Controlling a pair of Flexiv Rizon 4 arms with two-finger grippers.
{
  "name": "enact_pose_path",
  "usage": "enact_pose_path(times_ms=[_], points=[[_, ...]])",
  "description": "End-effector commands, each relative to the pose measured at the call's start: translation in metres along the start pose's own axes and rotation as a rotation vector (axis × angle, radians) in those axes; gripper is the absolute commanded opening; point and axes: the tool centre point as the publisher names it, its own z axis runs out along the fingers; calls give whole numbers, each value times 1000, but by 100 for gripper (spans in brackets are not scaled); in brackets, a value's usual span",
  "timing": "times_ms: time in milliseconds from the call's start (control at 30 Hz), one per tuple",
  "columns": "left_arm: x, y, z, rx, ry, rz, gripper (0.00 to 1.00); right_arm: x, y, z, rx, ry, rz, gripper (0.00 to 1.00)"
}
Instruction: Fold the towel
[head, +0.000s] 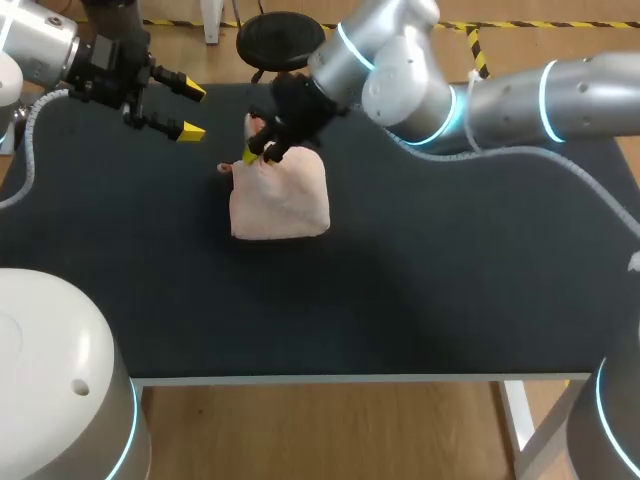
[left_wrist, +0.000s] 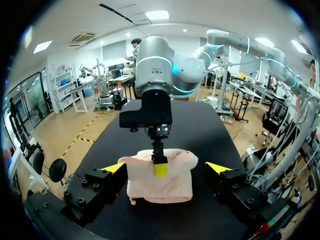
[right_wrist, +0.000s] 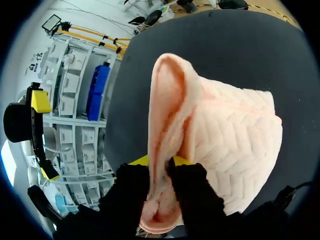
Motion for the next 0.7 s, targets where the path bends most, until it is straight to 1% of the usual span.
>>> enact_pose_path(times_ms=[33, 133, 200, 233, 333, 433, 467, 533, 567, 600, 633, 667, 700], points=[[0, 1, 0, 2, -1, 2, 100, 5, -8, -5, -26, 15, -18, 100], [0, 1, 0, 2, -1, 2, 100, 11, -8, -8, -41, 16, -5, 100], [0, 1, 0, 2, -1, 2, 100, 21, -11, -12, -50, 12, -1, 100], [0, 1, 0, 2, -1, 2, 100, 22, -11, -12, -51, 12, -5, 100], [0, 1, 0, 2, -1, 2, 100, 26, -7, -17, -88, 13, -15, 100], [0, 1, 0, 2, -1, 2, 100, 26, -3, -31, -144, 20, -29, 100], [0, 1, 0, 2, -1, 2, 100, 25, -2, -38, -172, 22, -49, 100], [0, 1, 0, 2, -1, 2, 100, 24, -2, -52, -238, 47, -141, 100], [0, 1, 0, 2, -1, 2, 100, 23, -3, -60, -274, 97, -191, 100], [0, 1, 0, 2, -1, 2, 100, 22, -5, -67, -281, 133, -240, 100], [0, 1, 0, 2, -1, 2, 100, 20, -6, -76, -315, 139, -298, 100], [0, 1, 0, 2, -1, 2, 100, 17, -8, -84, -325, 128, -350, 100], [0, 1, 0, 2, -1, 2, 100, 13, -8, -92, -343, 100, -402, 100]])
